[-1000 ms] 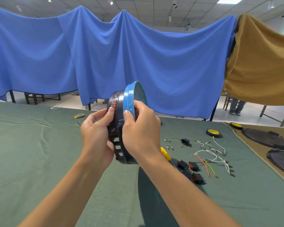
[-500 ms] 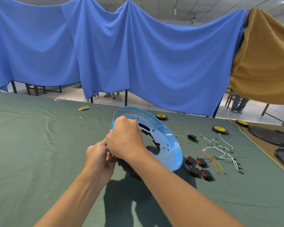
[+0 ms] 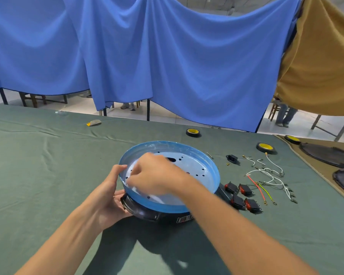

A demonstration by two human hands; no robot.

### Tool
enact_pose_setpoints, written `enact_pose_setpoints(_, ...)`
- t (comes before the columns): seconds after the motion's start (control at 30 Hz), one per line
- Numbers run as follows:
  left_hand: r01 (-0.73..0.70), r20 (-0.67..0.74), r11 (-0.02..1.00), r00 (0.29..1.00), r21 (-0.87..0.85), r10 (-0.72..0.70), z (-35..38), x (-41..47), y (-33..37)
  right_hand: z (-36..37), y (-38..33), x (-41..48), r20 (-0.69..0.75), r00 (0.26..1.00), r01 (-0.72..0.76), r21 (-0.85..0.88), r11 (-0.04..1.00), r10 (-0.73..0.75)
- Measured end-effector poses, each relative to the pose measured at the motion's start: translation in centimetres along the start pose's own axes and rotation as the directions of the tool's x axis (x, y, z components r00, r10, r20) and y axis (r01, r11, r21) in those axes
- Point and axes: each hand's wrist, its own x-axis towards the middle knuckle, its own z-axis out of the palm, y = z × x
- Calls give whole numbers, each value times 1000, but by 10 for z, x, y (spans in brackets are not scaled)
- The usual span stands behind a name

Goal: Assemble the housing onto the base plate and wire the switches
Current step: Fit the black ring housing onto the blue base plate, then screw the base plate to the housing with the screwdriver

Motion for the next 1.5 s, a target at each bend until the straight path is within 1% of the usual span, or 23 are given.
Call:
enact_pose_setpoints(0.07,14,-38,1000,999,22,-13,0,3,4,-23,27,-2,-107,994,-16,73,997,24)
enact_pose_setpoints(0.13,12,-80,1000,997,29,-10,-3,8,10,-46,62,-6,-236,970,-24,164,986,63)
enact_pose_setpoints(0.17,14,-92,999,996,32,-11,-4,10,12,-55,81,-9,-314,945,-35,190,981,94)
enact_pose_setpoints(0.23,27,-101,999,995,40,-23,-7,13,19,-66,120,-11,-462,865,-86,250,964,197)
enact_pose_setpoints(0.27,35,-105,998,994,46,-30,-10,15,21,-68,138,-11,-500,824,-125,296,947,265)
enact_pose_setpoints(0.33,47,-105,998,994,52,-41,-14,16,26,-65,169,-8,-504,780,-241,303,922,370)
enact_pose_setpoints(0.4,47,-107,997,993,56,-41,-20,18,29,-55,192,-3,-443,801,-350,200,915,403)
enact_pose_setpoints(0.43,45,-116,997,993,66,-38,-23,18,30,-49,199,0,-413,817,-373,152,915,401)
enact_pose_setpoints(0.53,43,-123,995,992,90,-32,-31,19,33,-34,204,10,-359,862,-363,57,930,358)
enact_pose_setpoints(0.7,23,-93,991,996,134,-11,-36,18,34,-19,195,24,-329,921,-255,-111,961,207)
enact_pose_setpoints(0.77,7,-88,988,996,157,7,-33,18,34,-17,193,27,-329,932,-242,-252,937,153)
enact_pose_setpoints(0.83,-1,-100,984,995,176,18,-30,18,32,-14,193,30,-329,935,-251,-345,904,134)
enact_pose_setpoints(0.9,-4,-112,983,993,183,25,-28,17,32,-11,193,34,-354,924,-276,-364,890,141)
enact_pose_setpoints(1.0,-4,-109,983,994,185,25,-27,17,32,-8,195,41,-404,899,-314,-330,891,167)
enact_pose_setpoints(1.07,-1,-115,983,993,182,22,-26,17,33,-9,195,47,-404,903,-306,-368,878,146)
enact_pose_setpoints(1.1,4,-117,984,993,180,18,-25,17,33,-10,195,49,-430,892,-309,-353,883,141)
enact_pose_setpoints(1.13,10,-115,984,993,178,10,-23,16,33,-13,195,50,-474,867,-316,-293,902,150)
enact_pose_setpoints(1.2,24,-102,986,995,165,-7,-19,16,31,-24,195,48,-546,807,-311,-66,948,227)
enact_pose_setpoints(1.27,28,-94,989,995,148,-15,-14,16,27,-39,194,42,-561,771,-266,144,953,300)
enact_pose_setpoints(1.3,27,-93,990,996,141,-14,-12,16,25,-47,192,38,-568,761,-234,211,949,314)
enact_pose_setpoints(1.37,27,-87,991,996,132,-15,-7,15,20,-58,184,26,-602,744,-148,274,950,290)
enact_pose_setpoints(1.43,34,-74,992,997,118,-26,-3,15,14,-64,169,15,-597,765,-36,336,941,242)
enact_pose_setpoints(1.5,44,-54,992,998,114,-38,0,13,9,-69,151,7,-542,826,62,357,932,153)
